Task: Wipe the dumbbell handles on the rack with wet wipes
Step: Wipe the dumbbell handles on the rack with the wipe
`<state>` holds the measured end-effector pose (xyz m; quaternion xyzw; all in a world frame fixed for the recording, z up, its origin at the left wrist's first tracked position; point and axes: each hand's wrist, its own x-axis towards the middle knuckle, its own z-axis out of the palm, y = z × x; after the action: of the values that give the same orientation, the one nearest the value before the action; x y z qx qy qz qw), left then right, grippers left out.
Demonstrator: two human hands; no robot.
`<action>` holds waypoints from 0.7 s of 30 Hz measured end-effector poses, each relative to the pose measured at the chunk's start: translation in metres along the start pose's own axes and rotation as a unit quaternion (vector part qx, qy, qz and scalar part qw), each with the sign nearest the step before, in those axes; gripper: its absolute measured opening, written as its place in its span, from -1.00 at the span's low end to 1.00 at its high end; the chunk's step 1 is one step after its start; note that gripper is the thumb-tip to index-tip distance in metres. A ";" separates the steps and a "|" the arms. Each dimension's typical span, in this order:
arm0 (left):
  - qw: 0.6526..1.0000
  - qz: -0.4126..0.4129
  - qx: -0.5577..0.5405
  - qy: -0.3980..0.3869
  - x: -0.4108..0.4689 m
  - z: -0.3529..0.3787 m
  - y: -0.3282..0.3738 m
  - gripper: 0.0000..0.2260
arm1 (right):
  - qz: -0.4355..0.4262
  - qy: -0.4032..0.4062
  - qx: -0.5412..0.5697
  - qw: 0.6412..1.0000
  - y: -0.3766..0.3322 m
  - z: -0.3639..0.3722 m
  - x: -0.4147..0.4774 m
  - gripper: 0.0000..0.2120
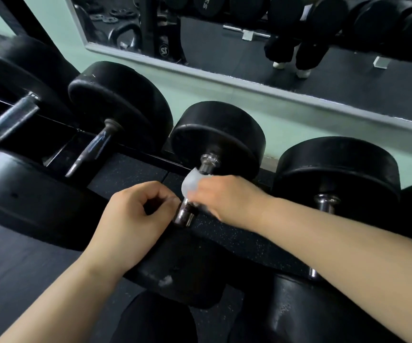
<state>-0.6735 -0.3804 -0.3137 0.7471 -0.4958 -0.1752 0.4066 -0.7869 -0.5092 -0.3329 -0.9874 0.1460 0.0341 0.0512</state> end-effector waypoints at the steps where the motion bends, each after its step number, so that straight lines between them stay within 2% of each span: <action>1: 1.000 -0.002 0.002 0.000 0.000 0.000 -0.001 -0.76 | -0.025 -0.032 0.009 0.999 -0.001 0.003 -0.001 -0.65; 2: 1.000 -0.002 0.003 0.002 0.000 0.001 -0.001 -0.76 | -0.031 -0.036 0.039 0.998 -0.001 0.003 -0.002 -0.66; 4: 1.000 -0.007 0.002 0.017 0.001 0.002 -0.003 -0.79 | 0.029 0.000 0.154 0.988 0.004 -0.003 -0.005 -0.71; 7: 0.999 -0.032 -0.024 0.035 0.000 0.003 -0.002 -0.87 | 0.128 0.064 0.338 0.930 0.010 -0.018 -0.014 -0.76; 9: 0.997 -0.057 -0.041 0.021 0.000 0.003 0.002 -0.92 | 0.131 0.065 0.419 0.896 0.014 -0.030 -0.023 -0.71; 11: 0.996 -0.074 -0.039 0.007 0.000 0.003 0.006 -0.92 | 0.135 0.039 0.460 0.877 0.015 -0.039 -0.032 -0.63; 14: 0.995 -0.094 -0.016 -0.002 0.003 0.003 0.013 -0.82 | 0.156 0.017 0.519 0.840 0.015 -0.048 -0.036 -0.64; 18: 0.993 -0.069 -0.081 -0.047 0.010 -0.002 0.012 -0.45 | 0.127 0.029 0.565 0.815 0.002 -0.054 -0.027 -0.68; 19: 0.992 -0.053 -0.097 -0.066 0.014 -0.005 0.010 -0.42 | 0.117 0.039 0.576 0.808 -0.002 -0.054 -0.022 -0.68; 21: 0.990 -0.023 -0.101 -0.097 0.024 -0.012 0.006 -0.58 | 0.111 0.054 0.585 0.802 -0.013 -0.052 -0.011 -0.70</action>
<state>-0.6586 -0.3978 -0.2984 0.6927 -0.4955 -0.3049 0.4262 -0.7915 -0.4998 -0.2792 -0.7471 0.2497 -0.1054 0.6069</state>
